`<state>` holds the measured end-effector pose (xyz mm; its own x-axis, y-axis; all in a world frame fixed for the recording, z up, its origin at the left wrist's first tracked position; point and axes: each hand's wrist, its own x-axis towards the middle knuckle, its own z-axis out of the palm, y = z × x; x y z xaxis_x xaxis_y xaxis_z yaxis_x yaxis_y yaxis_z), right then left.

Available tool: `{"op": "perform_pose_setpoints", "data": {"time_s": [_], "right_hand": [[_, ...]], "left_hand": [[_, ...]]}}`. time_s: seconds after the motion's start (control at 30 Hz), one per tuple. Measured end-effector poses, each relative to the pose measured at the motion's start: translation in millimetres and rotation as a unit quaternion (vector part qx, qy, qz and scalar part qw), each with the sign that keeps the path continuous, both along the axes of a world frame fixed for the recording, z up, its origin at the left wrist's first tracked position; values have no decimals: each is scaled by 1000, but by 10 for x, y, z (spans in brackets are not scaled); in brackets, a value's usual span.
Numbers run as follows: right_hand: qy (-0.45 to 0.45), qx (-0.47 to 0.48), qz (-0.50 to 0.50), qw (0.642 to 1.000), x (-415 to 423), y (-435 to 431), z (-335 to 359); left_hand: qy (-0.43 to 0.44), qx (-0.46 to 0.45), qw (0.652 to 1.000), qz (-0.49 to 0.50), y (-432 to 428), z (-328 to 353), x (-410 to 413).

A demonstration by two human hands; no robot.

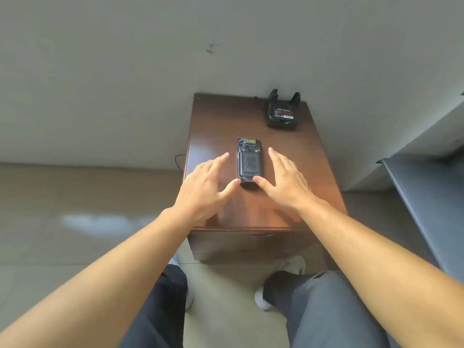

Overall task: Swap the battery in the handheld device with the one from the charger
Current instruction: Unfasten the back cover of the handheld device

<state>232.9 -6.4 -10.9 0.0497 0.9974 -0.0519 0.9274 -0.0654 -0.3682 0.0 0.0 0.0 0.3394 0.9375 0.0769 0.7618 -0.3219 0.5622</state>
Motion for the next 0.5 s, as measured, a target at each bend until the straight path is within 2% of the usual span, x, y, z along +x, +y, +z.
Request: {"op": "perform_pose_setpoints", "data": {"time_s": [0.2,0.33,0.5], "right_hand": [[40,31,-20,999,-3,221,-253],[51,65,-4,997,-98,356,-398],[144,78,-62,985,-100,586,-437]], "left_hand": [[-55,-24,998,-30,360,-261,339],[-106,-35,994,-17,649,-425,481],[-114,-53,992,-25,1084,-488,494]]}}
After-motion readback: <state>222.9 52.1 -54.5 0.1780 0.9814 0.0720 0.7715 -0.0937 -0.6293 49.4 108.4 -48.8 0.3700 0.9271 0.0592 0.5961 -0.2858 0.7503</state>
